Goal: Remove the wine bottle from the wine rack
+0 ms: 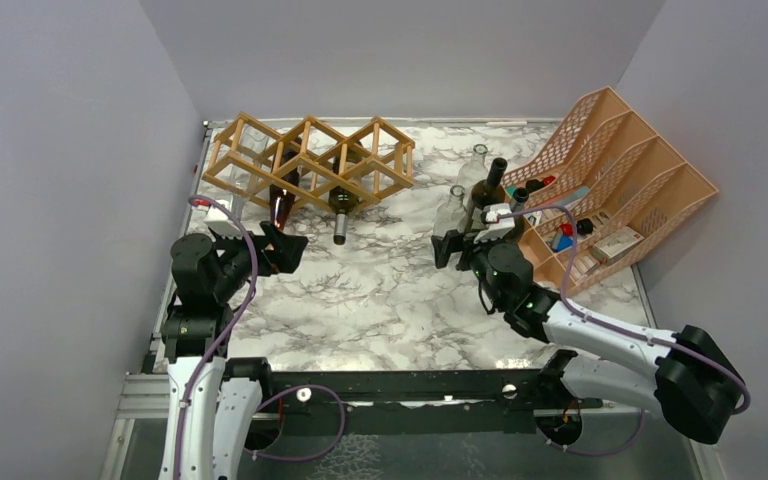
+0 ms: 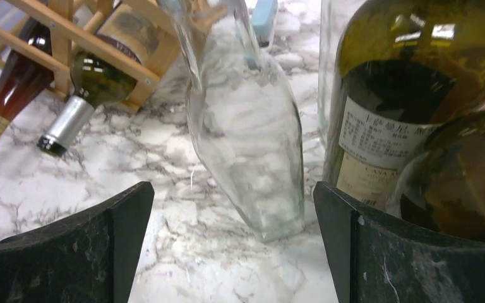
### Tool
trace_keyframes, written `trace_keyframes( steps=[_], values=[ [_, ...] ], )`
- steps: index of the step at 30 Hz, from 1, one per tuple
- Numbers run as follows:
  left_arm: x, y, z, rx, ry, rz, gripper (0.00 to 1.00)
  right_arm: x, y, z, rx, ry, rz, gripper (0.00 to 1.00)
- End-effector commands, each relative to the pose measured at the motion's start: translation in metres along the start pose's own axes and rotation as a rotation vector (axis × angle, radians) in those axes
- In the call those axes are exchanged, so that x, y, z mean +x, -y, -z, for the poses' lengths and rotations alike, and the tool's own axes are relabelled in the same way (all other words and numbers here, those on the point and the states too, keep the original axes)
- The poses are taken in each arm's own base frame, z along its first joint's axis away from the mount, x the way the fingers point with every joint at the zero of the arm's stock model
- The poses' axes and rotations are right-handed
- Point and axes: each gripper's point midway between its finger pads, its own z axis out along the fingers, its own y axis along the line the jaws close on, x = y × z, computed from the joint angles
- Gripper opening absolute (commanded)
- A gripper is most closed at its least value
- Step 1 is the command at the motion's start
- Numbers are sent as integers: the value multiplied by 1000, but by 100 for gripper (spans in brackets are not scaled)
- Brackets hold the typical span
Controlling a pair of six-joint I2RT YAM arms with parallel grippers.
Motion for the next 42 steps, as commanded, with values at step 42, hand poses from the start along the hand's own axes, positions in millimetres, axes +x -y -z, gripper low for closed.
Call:
trace_keyframes(
  steps=[42],
  values=[
    [-36,-192,-90,-247,3,273,95,32,-78,80,-585,-288,16,100]
  ],
)
